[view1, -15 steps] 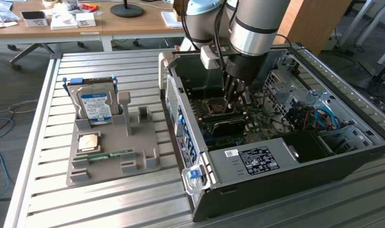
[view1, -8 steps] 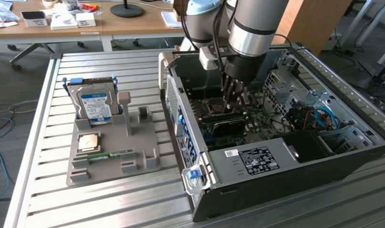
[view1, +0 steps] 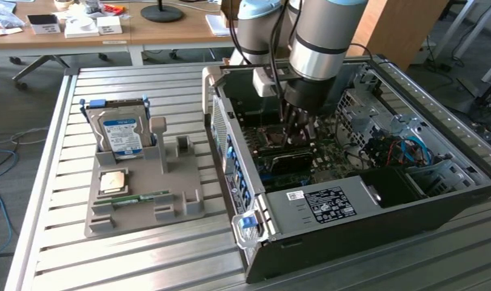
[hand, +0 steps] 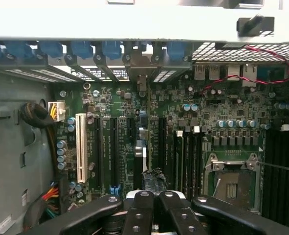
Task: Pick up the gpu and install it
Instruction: 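Press down on the gpu until it lock into place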
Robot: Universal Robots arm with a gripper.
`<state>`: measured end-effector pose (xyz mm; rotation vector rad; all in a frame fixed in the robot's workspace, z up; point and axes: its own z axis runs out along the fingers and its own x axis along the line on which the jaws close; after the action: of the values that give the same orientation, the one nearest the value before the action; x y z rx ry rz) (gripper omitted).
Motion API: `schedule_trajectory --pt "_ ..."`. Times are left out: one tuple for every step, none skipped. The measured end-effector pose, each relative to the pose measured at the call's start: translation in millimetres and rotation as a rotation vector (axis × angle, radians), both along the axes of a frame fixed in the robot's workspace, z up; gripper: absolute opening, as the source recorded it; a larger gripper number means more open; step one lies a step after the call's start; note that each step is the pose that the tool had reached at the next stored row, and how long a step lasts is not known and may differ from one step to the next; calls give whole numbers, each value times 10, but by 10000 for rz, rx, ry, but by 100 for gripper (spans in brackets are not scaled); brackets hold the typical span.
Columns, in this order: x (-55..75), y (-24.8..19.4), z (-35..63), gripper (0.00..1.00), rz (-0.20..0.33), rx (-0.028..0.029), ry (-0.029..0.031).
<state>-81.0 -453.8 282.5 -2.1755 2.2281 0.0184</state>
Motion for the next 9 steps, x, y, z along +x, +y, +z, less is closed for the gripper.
schedule_trajectory --pt "0 0 -17 11 0 0 0" --pt "0 1 -31 11 0 1 0" --pt "0 1 -43 11 0 0 0" --pt "0 3 -53 11 0 0 1" --pt "-1 5 -62 11 -1 0 1" --pt "0 8 -69 11 0 -2 2" --pt "0 10 -77 11 0 0 2" --pt "0 11 -83 11 0 0 3" --pt "0 11 -85 11 0 -2 3"
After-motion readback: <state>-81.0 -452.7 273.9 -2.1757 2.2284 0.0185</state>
